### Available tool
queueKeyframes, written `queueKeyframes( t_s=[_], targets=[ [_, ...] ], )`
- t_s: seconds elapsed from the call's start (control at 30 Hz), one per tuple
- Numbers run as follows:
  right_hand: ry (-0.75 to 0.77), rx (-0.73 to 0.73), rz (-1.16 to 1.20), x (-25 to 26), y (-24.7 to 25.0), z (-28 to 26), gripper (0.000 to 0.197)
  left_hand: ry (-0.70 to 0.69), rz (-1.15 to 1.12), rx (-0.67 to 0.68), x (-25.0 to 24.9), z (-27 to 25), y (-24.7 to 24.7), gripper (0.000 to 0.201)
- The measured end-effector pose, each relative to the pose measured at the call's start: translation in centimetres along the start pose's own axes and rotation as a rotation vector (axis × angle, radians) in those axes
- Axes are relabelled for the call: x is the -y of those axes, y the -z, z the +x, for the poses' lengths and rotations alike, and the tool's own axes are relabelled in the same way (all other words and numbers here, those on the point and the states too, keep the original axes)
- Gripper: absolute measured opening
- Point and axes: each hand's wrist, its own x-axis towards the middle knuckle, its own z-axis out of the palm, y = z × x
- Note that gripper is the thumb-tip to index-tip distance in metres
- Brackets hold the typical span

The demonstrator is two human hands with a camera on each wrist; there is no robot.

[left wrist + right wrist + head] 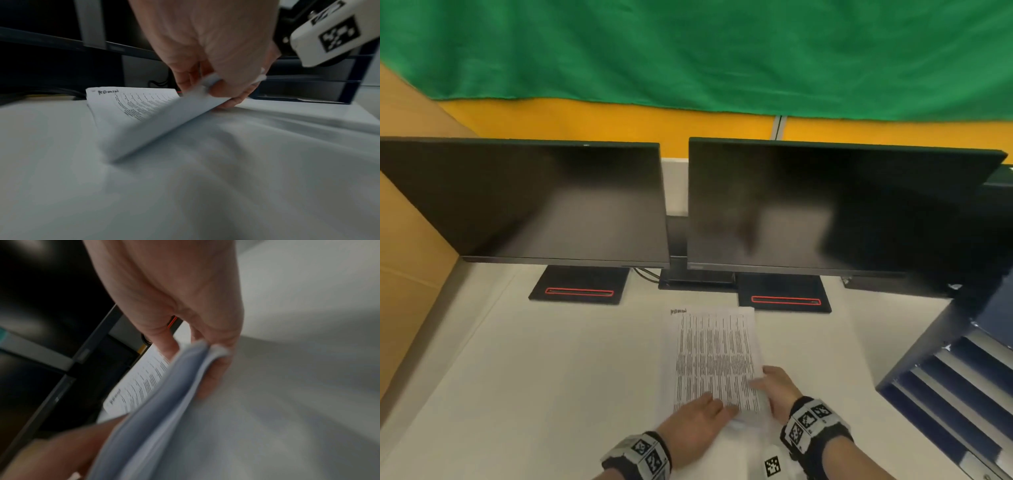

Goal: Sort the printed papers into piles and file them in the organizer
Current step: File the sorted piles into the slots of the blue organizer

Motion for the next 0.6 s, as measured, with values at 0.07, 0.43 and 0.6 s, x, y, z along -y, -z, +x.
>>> queueKeyframes(
  t_s=[0.07,0.43,0.6],
  targets=[
    [0.084,-0.025,-0.124,-2.7,1.8,2.6,0.046,-0.040,-0.144,0.001,-0.7,0.4,0.6,0.052],
    [0.271,0.004,0.239,1.4,6.2,-6.7,0.032,0.920,-1.472,-0.403,5.0,6.0,6.6,0.083],
    [0.425,-0.019,0.336,4.8,6.1,-7.6,0.034,0.680,-1.297,-0.652,3.4,8.0,11.2,0.026]
  ],
)
